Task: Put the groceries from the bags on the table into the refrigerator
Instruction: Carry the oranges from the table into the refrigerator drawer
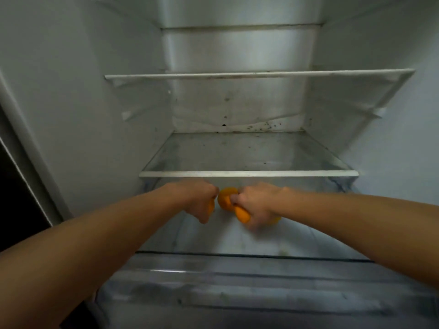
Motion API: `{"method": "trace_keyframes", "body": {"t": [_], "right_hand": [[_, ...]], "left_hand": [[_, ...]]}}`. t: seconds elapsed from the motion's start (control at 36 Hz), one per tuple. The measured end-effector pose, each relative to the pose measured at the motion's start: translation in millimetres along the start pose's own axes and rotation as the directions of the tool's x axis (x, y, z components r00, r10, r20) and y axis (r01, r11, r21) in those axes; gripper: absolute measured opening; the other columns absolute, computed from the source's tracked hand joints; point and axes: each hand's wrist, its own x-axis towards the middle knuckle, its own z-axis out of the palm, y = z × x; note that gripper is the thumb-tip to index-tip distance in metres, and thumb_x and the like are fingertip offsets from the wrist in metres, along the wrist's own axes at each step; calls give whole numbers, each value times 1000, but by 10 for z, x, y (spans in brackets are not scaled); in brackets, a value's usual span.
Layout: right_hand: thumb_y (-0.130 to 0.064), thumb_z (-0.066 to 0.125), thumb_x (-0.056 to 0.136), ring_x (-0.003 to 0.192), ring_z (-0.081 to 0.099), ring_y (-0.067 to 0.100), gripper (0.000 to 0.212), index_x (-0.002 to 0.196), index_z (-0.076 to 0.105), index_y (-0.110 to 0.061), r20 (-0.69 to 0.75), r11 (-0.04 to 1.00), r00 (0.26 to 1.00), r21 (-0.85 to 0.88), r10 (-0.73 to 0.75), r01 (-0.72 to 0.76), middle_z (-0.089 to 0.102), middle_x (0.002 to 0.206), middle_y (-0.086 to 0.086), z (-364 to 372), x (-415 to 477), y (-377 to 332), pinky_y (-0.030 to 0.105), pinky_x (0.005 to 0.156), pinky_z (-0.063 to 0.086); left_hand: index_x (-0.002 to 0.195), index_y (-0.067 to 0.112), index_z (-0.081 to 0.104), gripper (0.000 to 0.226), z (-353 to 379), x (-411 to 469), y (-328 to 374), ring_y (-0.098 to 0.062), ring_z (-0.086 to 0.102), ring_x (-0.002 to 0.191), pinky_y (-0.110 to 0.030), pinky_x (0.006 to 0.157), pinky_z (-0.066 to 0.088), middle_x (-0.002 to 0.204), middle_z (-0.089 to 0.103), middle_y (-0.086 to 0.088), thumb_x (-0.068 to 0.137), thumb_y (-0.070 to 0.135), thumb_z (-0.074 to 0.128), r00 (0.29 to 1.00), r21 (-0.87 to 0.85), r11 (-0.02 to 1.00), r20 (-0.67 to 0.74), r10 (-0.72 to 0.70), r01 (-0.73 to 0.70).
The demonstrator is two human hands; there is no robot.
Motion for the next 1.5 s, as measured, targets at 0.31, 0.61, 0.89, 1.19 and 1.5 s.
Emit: {"method": "trace_keyframes", "body": {"t": [0.31, 0.61, 0.89, 1.19, 1.5], "right_hand": [[-50, 67, 76, 95, 62, 33, 66, 132, 41, -27, 19, 999, 999, 22, 42, -43, 59, 111, 9, 212, 143, 5, 36, 70, 46], [-54, 63, 80, 94, 61, 27, 56, 128, 53, -26, -35, 983, 996, -161, 82, -87, 63, 108, 5, -255, -297, 5, 34, 66, 47], [-46, 56, 91, 106, 60, 30, 47, 132, 52, -24, -348, 983, 932, -112, 99, -146, 62, 121, 7, -739, -753, -349, 37, 73, 46], [-43, 51, 93, 110, 58, 30, 37, 123, 59, -22, -709, 992, 705, 99, 14, 79, 61, 119, 5, -846, -1557, -1306, 38, 81, 46], [-41, 49, 92, 101, 61, 25, 34, 117, 61, -21, -707, 892, 621, -30, -338, 452, 63, 111, 2, -839, -2076, -3067, 37, 75, 49]], "left_hand": [[123, 13, 51, 55, 242, 274, -7, -28, 60, 105, -33, 85, 50, 118, 58, -10, 79, 36, 74, 985, -56, 998, 171, -28, 38], [133, 15, 48, 59, -75, -109, 0, -29, 56, 109, -39, 87, 51, 126, 53, -10, 82, 37, 70, 994, 20, 995, 53, -95, 94], [120, 16, 56, 37, -356, -1155, 155, -32, 60, 98, -34, 76, 48, 114, 60, -13, 90, 36, 60, 922, 87, 944, -261, -286, 317], [115, 19, 55, 29, -15, -2975, 1095, -36, 61, 102, -37, 68, 42, 112, 60, -10, 90, 32, 51, 720, 12, 846, -531, -447, 534], [111, 16, 55, 25, 848, -5007, 1805, -30, 60, 97, -36, 67, 43, 110, 59, -5, 93, 30, 48, 595, -48, 660, -384, -705, 750]]}}
